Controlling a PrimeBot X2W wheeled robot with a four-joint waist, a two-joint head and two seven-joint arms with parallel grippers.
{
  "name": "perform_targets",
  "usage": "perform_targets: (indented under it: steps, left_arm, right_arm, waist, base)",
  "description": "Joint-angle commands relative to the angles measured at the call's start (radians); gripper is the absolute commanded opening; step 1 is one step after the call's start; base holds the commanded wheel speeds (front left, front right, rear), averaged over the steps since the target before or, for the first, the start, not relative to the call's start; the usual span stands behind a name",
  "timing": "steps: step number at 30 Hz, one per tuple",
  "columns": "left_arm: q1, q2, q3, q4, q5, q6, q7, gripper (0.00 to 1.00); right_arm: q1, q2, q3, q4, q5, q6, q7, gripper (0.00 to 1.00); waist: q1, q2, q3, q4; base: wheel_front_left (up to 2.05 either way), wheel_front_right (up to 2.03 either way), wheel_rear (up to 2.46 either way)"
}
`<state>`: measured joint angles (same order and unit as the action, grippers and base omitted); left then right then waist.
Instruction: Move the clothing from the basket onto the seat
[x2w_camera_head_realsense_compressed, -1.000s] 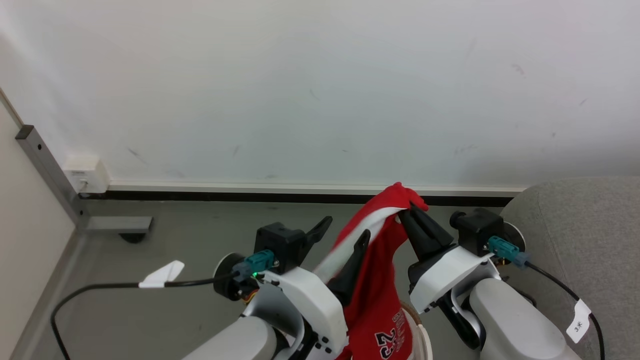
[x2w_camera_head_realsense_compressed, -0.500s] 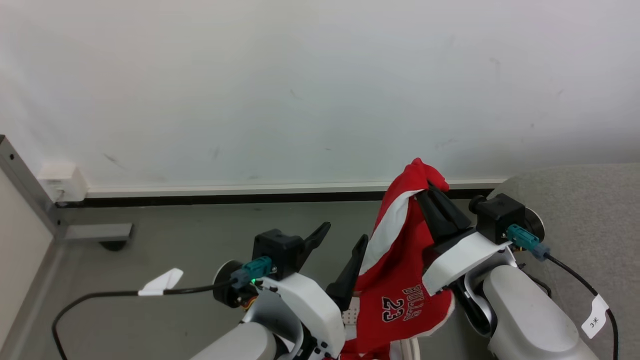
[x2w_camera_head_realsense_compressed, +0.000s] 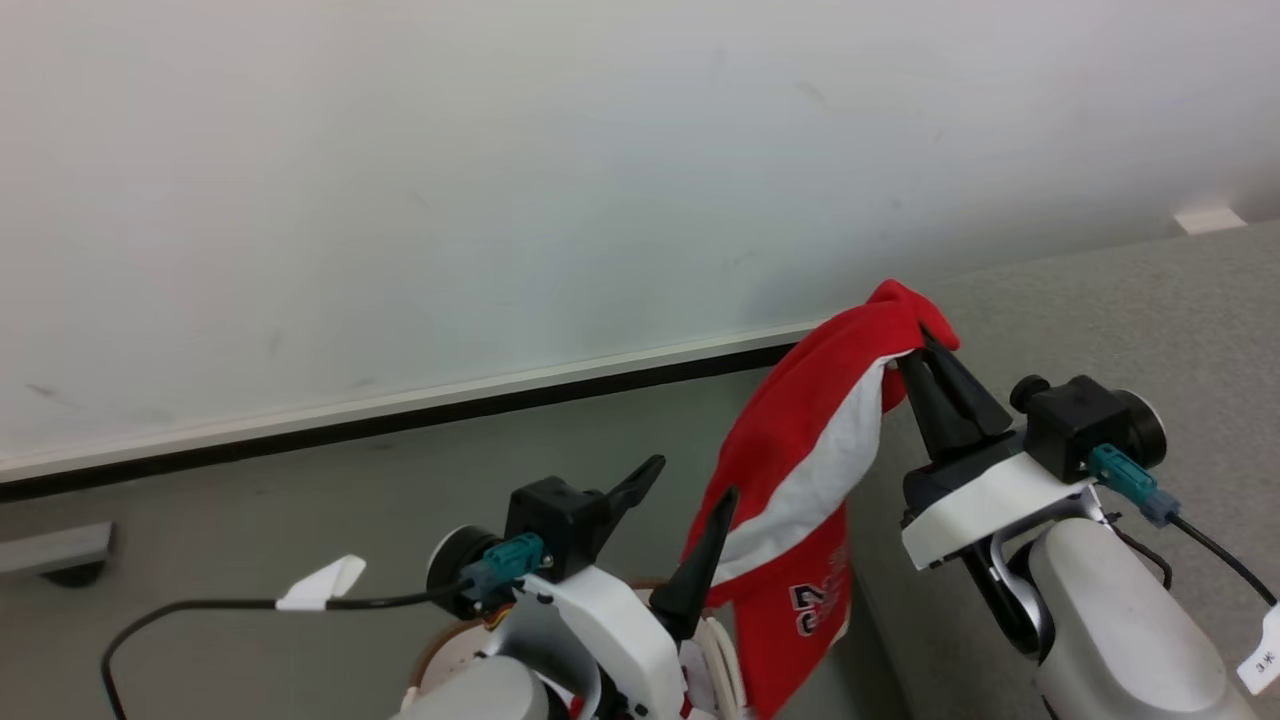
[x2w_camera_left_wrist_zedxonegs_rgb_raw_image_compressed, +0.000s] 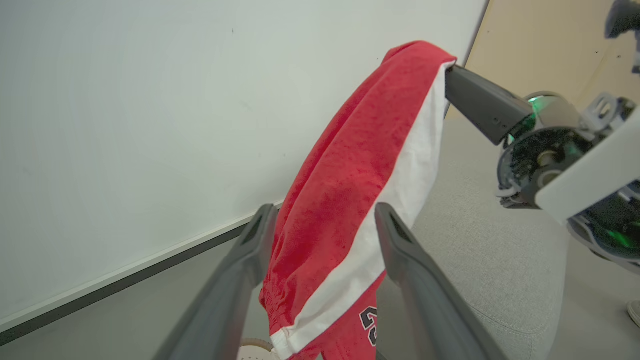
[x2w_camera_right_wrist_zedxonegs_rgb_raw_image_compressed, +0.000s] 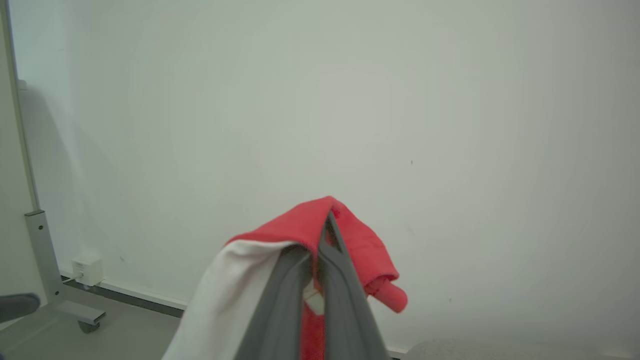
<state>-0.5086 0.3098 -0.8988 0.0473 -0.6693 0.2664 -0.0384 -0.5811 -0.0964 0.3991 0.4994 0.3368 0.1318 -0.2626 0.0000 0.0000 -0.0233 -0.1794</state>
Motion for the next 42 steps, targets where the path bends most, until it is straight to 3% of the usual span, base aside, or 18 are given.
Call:
perform_targets:
  steps: [1,8,15,25,34,42]
  left_arm:
    - [0.007,0.005,-0.003,0.003,0.016,-0.009,-0.015,1.00]
    - [-0.004,-0.016,-0.035,0.032,0.023,-0.062,-0.066,1.00]
    - [-0.011,-0.046,-0.073,0.074,0.032,-0.105,-0.091,1.00]
    - [-0.034,-0.073,-0.090,0.119,0.042,-0.125,-0.116,1.00]
    - [-0.154,-0.050,-0.084,0.108,0.090,-0.143,-0.105,1.00]
    - [-0.312,-0.029,-0.054,0.081,0.140,-0.171,-0.088,1.00]
  right_arm:
    - [0.019,-0.015,-0.008,-0.017,-0.008,-0.002,-0.003,0.00]
    - [0.056,-0.089,-0.074,-0.101,-0.020,-0.002,0.022,0.00]
    - [0.105,-0.145,-0.167,-0.201,-0.027,-0.002,0.059,0.00]
    - [0.154,-0.152,-0.251,-0.340,-0.024,-0.002,0.116,0.00]
    - [0.056,-0.133,-0.386,-0.401,-0.005,-0.002,0.148,0.00]
    - [-0.207,-0.193,-0.659,-0.367,-0.087,-0.002,0.187,0.00]
  waist:
    - [0.0000,0.0000,0.009,-0.058]
    - [0.0000,0.0000,0.027,-0.134]
    - [0.0000,0.0000,0.038,-0.157]
    - [0.0000,0.0000,0.082,-0.152]
    - [0.0000,0.0000,0.282,-0.083]
    - [0.0000,0.0000,0.510,-0.006]
  base:
    - [0.00,0.00,0.00]
    - [0.00,0.00,0.00]
    - [0.00,0.00,0.00]
    - [0.00,0.00,0.00]
    - [0.00,0.00,0.00]
    - [0.00,0.00,0.00]
